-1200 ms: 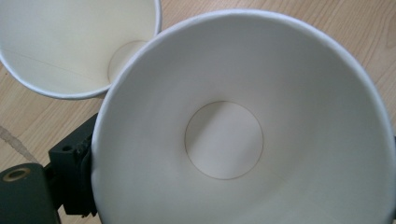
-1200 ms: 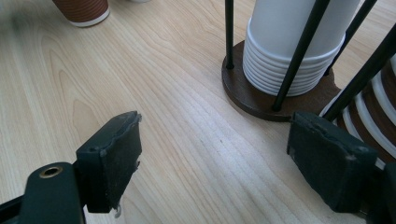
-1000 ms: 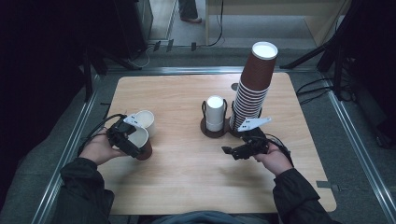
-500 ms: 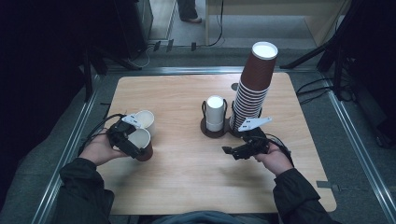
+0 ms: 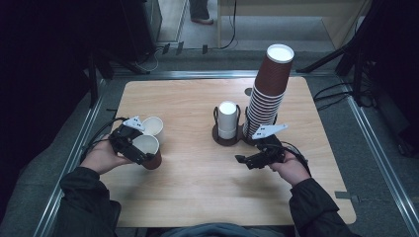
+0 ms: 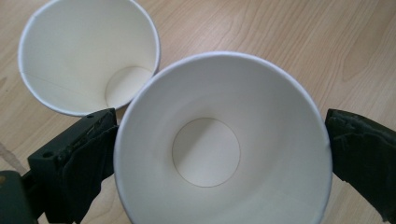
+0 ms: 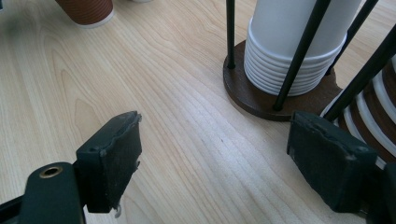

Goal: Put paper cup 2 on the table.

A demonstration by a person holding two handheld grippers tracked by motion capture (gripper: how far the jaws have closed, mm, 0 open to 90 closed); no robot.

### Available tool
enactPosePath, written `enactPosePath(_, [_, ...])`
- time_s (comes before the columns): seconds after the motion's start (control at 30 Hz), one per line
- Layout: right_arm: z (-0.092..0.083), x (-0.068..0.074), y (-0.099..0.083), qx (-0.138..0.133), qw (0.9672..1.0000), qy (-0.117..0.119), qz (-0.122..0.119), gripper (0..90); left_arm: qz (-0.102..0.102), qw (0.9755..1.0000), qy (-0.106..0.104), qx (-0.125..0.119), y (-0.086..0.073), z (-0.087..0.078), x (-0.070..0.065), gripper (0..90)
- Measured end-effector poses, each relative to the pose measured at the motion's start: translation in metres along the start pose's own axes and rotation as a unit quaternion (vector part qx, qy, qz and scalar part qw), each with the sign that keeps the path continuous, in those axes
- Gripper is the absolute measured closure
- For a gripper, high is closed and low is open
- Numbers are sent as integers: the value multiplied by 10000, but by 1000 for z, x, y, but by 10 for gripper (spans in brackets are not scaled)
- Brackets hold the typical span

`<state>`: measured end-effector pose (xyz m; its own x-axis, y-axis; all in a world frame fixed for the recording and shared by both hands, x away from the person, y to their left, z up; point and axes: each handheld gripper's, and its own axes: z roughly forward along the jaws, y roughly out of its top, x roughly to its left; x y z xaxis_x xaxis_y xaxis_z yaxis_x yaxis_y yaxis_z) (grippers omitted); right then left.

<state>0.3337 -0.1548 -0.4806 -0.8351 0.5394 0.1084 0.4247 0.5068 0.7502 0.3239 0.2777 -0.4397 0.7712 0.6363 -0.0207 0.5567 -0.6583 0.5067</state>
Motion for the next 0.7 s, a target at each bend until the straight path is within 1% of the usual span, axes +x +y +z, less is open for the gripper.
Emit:
enactPosePath(0.07, [0,0,0,1,10000,-2,-5,179,-1,10000,-7,-57,1,-4,0,0])
enactPosePath(0.1, [0,0,0,1,10000,-1,-3,179,-39,9999,-64,-85,1,-6,0,0])
enactPosePath(0.17, [0,0,0,-1,10000,3,-7,179,-24,10000,20,-79,2,-9,-1,0])
enactPosePath(0.33, [0,-1,-1,27,10000,0,-18,179,-88,9992,23,-401,7,-22,0,0])
enactPosePath(0.37, [0,-1,-1,23,10000,10,-3,179,-115,9987,6,-499,9,-24,-2,0])
enactPosePath(0.43, [0,-2,-1,11,10000,9,16,179,-115,9983,-65,-573,12,-27,-4,0])
enactPosePath(0.47, [0,-2,-1,11,10000,9,13,179,-137,9981,-125,-583,14,-27,-6,0])
enactPosePath(0.5, [0,-2,-1,15,10000,7,8,179,-83,9982,-176,-562,15,-27,-8,0])
enactPosePath(0.53, [0,-1,-1,17,10000,8,2,179,-34,9983,-167,-553,17,-27,-10,0])
enactPosePath(0.57, [0,-1,-1,15,10000,7,-20,179,2,9987,-107,-500,19,-26,-12,0])
enactPosePath(0.63, [0,0,-1,9,10000,24,-33,179,-28,9990,-87,-436,23,-23,-14,0])
enactPosePath(0.7, [0,1,-1,16,10000,22,-40,178,-39,9988,-119,-463,26,-21,-17,0])
